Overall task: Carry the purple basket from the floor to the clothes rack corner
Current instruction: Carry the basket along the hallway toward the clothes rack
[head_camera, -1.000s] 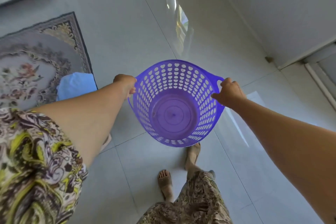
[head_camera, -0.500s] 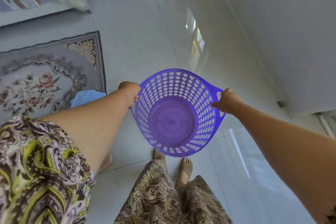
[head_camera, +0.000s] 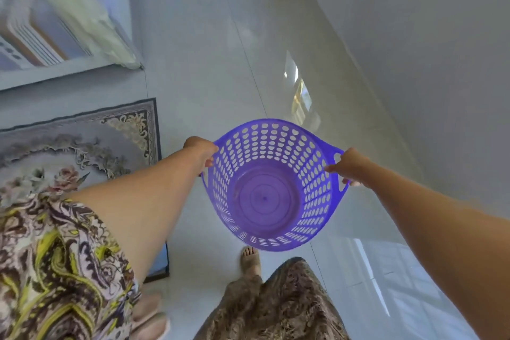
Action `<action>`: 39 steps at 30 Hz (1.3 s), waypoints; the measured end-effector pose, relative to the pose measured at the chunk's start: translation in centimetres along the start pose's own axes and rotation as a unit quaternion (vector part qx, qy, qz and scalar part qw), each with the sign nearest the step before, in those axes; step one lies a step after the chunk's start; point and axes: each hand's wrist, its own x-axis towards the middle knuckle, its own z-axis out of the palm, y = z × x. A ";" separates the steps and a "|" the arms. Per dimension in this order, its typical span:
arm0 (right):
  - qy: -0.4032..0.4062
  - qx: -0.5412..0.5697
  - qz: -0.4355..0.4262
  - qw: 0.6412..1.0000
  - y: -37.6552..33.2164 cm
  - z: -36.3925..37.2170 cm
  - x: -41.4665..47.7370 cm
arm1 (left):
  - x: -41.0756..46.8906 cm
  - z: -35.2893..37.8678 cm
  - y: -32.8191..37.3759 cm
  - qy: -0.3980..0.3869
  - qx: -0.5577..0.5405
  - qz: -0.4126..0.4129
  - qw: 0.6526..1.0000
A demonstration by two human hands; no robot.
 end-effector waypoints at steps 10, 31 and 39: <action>-0.025 0.015 -0.015 0.999 -15.3 -8.7 13.7 | 12.0 -1.9 17.2 0.011 -0.018 -0.009 1.000; -0.011 -0.095 -0.037 0.995 -49.8 -22.1 39.4 | 38.4 -10.2 51.2 -0.005 -0.043 -0.033 0.999; 0.020 -0.070 -0.039 0.997 -63.7 -26.5 49.1 | 50.8 -14.1 64.5 0.011 -0.036 0.000 0.999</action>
